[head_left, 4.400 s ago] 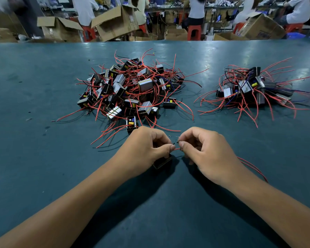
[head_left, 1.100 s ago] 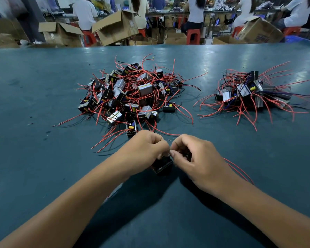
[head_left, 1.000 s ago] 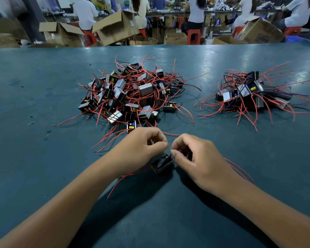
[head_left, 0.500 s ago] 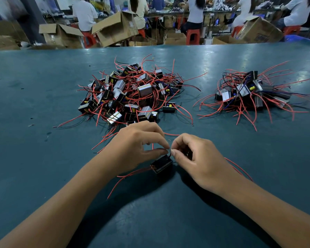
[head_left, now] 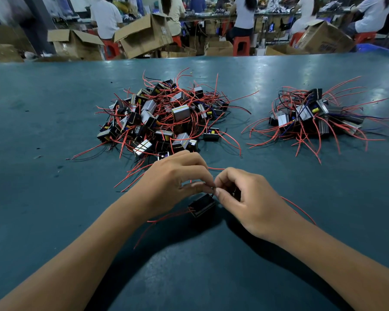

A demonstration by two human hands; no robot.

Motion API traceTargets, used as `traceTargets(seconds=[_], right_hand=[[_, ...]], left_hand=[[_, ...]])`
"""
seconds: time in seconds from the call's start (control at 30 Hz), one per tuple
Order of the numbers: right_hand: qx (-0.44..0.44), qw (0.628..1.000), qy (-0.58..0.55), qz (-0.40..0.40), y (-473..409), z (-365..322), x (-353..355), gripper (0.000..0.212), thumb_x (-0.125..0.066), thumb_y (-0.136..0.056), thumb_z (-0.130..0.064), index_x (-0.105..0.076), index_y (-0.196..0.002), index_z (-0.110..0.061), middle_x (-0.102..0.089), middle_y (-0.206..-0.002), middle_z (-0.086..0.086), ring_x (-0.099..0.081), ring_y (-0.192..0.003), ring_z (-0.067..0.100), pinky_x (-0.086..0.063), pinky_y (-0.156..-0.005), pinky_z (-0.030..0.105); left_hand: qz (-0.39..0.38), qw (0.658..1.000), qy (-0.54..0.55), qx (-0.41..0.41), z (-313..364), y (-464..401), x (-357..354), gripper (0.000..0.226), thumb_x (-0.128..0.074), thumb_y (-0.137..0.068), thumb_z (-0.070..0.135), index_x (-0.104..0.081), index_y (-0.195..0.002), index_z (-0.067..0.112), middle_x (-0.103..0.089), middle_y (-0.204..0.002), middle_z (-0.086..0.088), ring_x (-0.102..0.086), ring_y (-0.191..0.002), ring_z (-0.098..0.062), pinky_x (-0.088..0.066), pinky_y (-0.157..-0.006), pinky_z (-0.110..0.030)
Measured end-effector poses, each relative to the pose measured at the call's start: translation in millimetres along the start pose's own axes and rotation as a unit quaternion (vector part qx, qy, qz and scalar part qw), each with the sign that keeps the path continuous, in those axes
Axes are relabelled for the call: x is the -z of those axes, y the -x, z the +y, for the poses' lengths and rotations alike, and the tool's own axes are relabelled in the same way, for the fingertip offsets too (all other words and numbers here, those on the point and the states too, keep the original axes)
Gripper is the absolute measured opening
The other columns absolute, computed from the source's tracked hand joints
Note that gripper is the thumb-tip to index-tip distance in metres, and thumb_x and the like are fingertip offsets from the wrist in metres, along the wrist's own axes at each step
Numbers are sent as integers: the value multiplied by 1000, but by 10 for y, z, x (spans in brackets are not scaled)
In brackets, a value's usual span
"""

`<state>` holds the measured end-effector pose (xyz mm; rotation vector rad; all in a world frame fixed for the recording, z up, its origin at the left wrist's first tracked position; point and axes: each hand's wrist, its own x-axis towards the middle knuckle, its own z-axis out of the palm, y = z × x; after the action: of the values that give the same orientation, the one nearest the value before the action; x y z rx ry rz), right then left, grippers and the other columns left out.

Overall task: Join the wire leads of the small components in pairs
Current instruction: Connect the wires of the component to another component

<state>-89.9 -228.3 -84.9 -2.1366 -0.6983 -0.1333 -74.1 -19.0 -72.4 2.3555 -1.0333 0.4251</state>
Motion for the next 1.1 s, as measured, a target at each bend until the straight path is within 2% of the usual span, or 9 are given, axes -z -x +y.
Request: traceTargets(seconds=[0.17, 0.3, 0.37, 0.43, 0.53, 0.73, 0.9, 1.0, 1.1], right_hand=[[11, 1000, 0, -2, 3, 3, 3, 8, -66, -91, -14, -62, -85, -18, -62, -74, -9, -54, -67, 8, -41, -60, 17], [19, 1000, 2, -1, -1, 6, 10, 6, -68, -91, -14, -63, -87, -16, -62, -75, -7, -55, -69, 10, -41, -60, 18], [19, 1000, -3, -4, 0, 3, 8, 4, -67, -91, -13, -64, -89, -15, -64, -77, -6, -57, -71, 12, -44, -63, 22], [18, 1000, -7, -5, 1, 5, 7, 4, -67, -91, -13, -65, -89, -14, -64, -76, -7, -57, -70, 10, -43, -62, 20], [15, 1000, -9, -7, -1, 2, -1, 6, -67, -91, -11, -64, -87, -15, -60, -71, -12, -53, -65, 4, -38, -60, 13], [14, 1000, -15, -9, 3, -4, 3, 7, -66, -90, -11, -63, -86, -16, -59, -70, -12, -53, -64, 4, -39, -59, 13], [17, 1000, -12, -8, -4, 2, -2, 9, -65, -91, -12, -62, -85, -17, -59, -69, -11, -51, -63, 4, -39, -59, 14], [12, 1000, -15, -3, -2, 12, 9, 11, -66, -91, -12, -61, -83, -20, -57, -67, -15, -52, -62, 3, -38, -58, 12], [6, 1000, -15, -3, 0, 15, 10, 14, -66, -91, -13, -61, -82, -22, -57, -66, -19, -52, -61, 2, -37, -58, 10]], left_hand=[[-27, 997, 58, 42, 7, 21, -21, 10, -68, -93, 29, -71, -91, 19, -56, -93, 9, -52, -86, -6, -45, -75, -27], [-72, 983, 133, 105, 37, 20, -22, 13, -60, -98, 29, -63, -91, 20, -55, -89, 8, -54, -81, -13, -42, -72, -23], [-84, 971, 174, 141, 63, 31, -13, 13, -60, -100, 27, -63, -91, 18, -57, -83, 15, -54, -74, -4, -38, -66, -14], [-88, 955, 219, 181, 89, 27, -20, 15, -62, -99, 25, -64, -88, 14, -57, -76, 16, -48, -65, 1, -37, -60, -17], [-76, 919, 297, 248, 122, 13, -29, 20, -63, -94, 25, -66, -83, 9, -59, -70, 1, -47, -64, -14, -36, -58, -29], [-60, 851, 384, 353, 182, 8, -24, 20, -66, -95, 13, -70, -77, 7, -58, -59, -2, -45, -48, -8, -36, -46, -15], [-47, 813, 418, 404, 227, -13, -64, 24, -66, -92, 13, -67, -69, 12, -50, -56, 1, -39, -48, -10, -33, -46, -15], [-33, 903, 276, 327, 181, 1, -17, 22, -69, -94, 22, -69, -73, 15, -56, -62, 3, -44, -58, -13, -34, -56, -24], [10, 977, 117, 178, 93, 16, 111, 10, -75, -89, 18, -70, -81, 22, -61, -75, 16, -52, -66, -3, -38, -64, -13]])
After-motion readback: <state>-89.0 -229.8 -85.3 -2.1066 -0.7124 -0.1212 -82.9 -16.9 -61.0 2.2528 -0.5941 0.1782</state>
